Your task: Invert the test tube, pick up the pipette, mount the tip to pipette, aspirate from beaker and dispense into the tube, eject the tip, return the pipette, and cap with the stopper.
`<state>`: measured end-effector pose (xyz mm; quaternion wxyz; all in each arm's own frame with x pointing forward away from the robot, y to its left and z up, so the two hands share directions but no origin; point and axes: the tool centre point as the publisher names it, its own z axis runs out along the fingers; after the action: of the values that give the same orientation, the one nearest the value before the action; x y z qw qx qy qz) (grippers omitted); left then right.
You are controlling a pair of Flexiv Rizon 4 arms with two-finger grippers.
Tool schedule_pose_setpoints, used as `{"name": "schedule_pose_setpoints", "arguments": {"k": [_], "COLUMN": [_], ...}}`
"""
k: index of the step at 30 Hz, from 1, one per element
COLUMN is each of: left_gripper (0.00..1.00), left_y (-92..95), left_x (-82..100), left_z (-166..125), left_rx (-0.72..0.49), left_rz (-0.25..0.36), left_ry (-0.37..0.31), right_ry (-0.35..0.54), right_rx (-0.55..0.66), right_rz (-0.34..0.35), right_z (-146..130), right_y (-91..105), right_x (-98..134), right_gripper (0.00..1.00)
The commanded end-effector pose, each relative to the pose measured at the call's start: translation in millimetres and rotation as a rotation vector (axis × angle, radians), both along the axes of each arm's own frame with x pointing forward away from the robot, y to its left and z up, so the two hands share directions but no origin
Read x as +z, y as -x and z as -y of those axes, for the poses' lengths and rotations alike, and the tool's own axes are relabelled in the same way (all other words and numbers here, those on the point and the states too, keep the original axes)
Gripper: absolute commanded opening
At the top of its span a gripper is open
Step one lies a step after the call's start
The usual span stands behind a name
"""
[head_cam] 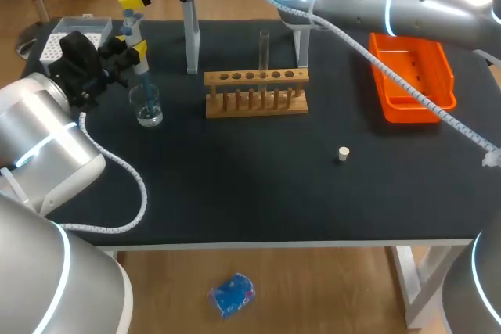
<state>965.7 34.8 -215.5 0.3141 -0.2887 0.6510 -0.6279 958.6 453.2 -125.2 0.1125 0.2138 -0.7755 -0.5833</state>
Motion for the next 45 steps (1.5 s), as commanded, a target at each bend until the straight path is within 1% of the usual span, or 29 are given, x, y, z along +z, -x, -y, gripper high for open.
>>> {"name": "schedule_pose_setpoints", "arguments": {"k": [1,8,9,10,11,19,27,32,35,39,40,41,45], "left_gripper": [0.00,0.00,0.00,0.00,0.00,0.00,0.00,0.00,0.00,0.00,0.00,0.00,0.00], "left_y": [0.5,0.5,0.5,0.5,0.5,0.5,0.5,0.5,0.5,0.5,0.5,0.5,0.5], "left_x": [0.8,0.8,0.8,0.8,0.8,0.8,0.8,0.8,0.8,0.8,0.8,0.8,0.8], "left_z": [1,1,1,1,1,1,1,1,1,1,1,1,1], "left_rx": [0.004,0.004,0.004,0.004,0.004,0.004,0.004,0.004,0.004,0.004,0.004,0.004,0.004], "left_rz": [-0.001,-0.001,-0.001,-0.001,-0.001,-0.001,-0.001,-0.001,-0.001,-0.001,-0.001,-0.001,-0.001], "left_ry": [0.000,0.000,0.000,0.000,0.000,0.000,0.000,0.000,0.000,0.000,0.000,0.000,0.000], "right_ry": [0.005,0.005,0.010,0.019,0.022,0.050,0.077,0.092,0.095,0.070,0.038,0.036,0.036], "right_rx": [-0.003,-0.003,-0.001,-0.003,-0.007,-0.071,-0.153,-0.205,-0.243,-0.279,-0.248,-0.255,-0.255], "right_rz": [0.009,0.015,0.016,0.018,0.020,0.040,0.047,0.053,0.058,0.091,0.111,0.116,0.116], "right_z": [3,5,6,8,10,39,83,117,144,178,185,190,190], "right_y": [2.5,6.1,7.5,8.5,9.7,22.9,33.7,39.3,38.2,36.1,34.6,33.9,33.9], "right_x": [6,10,11,11,12,21,25,22,16,12,12,14,14], "right_gripper": [0.00,0.00,0.09,0.49,1.00,1.00,1.00,1.00,1.00,1.00,1.00,1.00,1.00]}}
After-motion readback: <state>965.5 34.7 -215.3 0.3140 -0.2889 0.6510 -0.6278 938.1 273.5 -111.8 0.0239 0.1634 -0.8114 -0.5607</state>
